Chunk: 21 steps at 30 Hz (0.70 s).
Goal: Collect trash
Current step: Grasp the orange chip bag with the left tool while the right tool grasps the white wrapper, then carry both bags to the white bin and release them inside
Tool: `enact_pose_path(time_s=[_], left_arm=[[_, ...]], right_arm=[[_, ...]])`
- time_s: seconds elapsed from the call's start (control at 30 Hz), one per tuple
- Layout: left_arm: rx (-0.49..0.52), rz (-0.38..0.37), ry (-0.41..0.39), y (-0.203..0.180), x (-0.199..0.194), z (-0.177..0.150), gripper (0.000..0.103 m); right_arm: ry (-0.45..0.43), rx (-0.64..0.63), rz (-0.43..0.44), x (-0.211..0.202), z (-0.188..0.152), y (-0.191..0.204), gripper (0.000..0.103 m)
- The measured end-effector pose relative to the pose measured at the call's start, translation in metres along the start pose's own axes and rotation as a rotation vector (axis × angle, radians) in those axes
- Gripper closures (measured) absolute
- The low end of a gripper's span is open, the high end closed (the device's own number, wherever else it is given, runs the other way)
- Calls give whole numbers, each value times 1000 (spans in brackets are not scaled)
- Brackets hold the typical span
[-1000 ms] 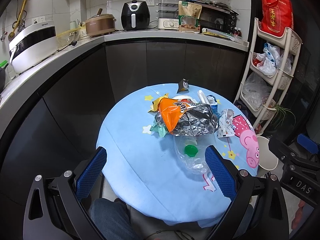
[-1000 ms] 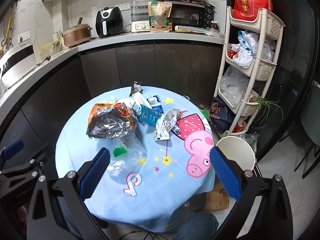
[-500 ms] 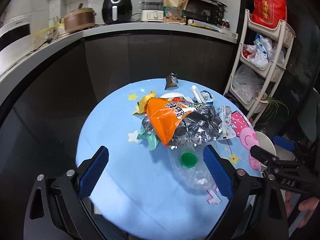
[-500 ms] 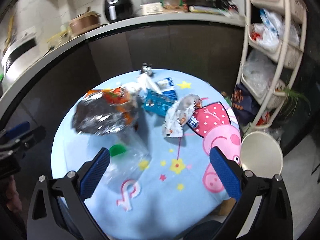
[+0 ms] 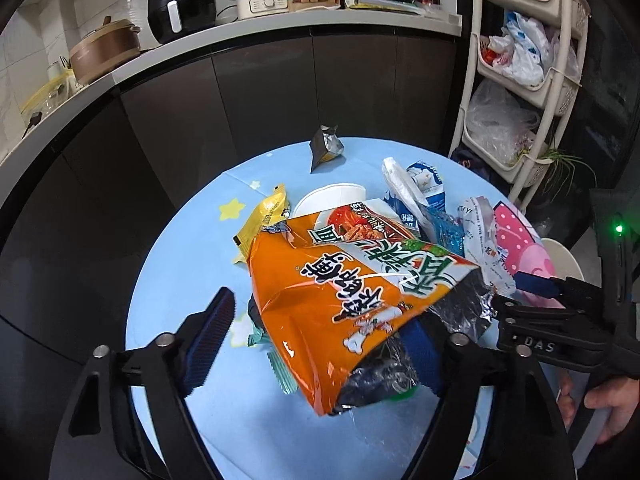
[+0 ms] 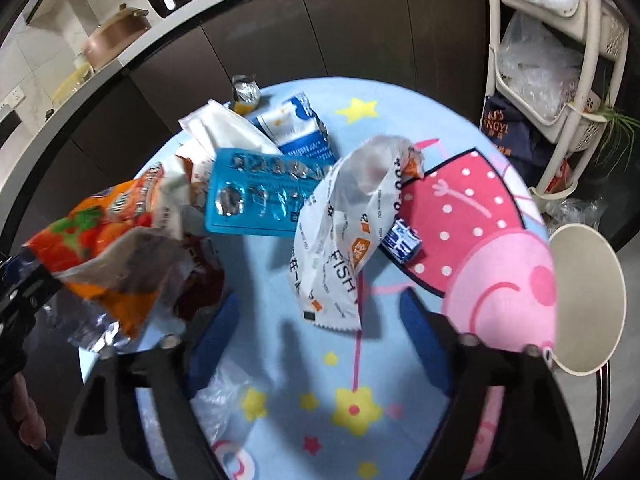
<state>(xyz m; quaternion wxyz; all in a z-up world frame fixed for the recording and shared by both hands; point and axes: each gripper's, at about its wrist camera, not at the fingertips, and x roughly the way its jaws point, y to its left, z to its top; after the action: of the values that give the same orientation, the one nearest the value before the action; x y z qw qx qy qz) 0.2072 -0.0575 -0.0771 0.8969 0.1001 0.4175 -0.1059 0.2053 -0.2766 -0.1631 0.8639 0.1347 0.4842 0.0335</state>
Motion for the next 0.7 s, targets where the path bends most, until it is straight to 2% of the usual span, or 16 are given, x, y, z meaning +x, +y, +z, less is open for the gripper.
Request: enact_pose_path(time_s=[0.03, 0.07, 0.17, 0.27, 0.47, 0.57, 0.7], left_arm=[[-2, -5, 15, 1, 3, 0, 47], [-8, -13, 32, 2, 6, 0, 65], [-31, -41, 72, 7, 9, -3, 97], [-55, -53, 60, 13, -5, -7, 103], [-48, -73, -48, 12, -66, -10, 103], [-37, -121, -107, 3, -99, -5, 103], [10, -185, -154, -28, -122, 6, 103]], right_arm=[[18, 4, 9, 4, -1, -1, 59], [29, 6, 20, 5, -2, 0, 82], [11, -32, 50, -6, -9, 4, 98], [-36, -73, 52, -29, -14, 9, 98], [-159, -101, 106, -97, -23, 14, 99], [-218, -97, 129, -129, -31, 5, 99], [-264, -57, 136, -159, -41, -20, 99]])
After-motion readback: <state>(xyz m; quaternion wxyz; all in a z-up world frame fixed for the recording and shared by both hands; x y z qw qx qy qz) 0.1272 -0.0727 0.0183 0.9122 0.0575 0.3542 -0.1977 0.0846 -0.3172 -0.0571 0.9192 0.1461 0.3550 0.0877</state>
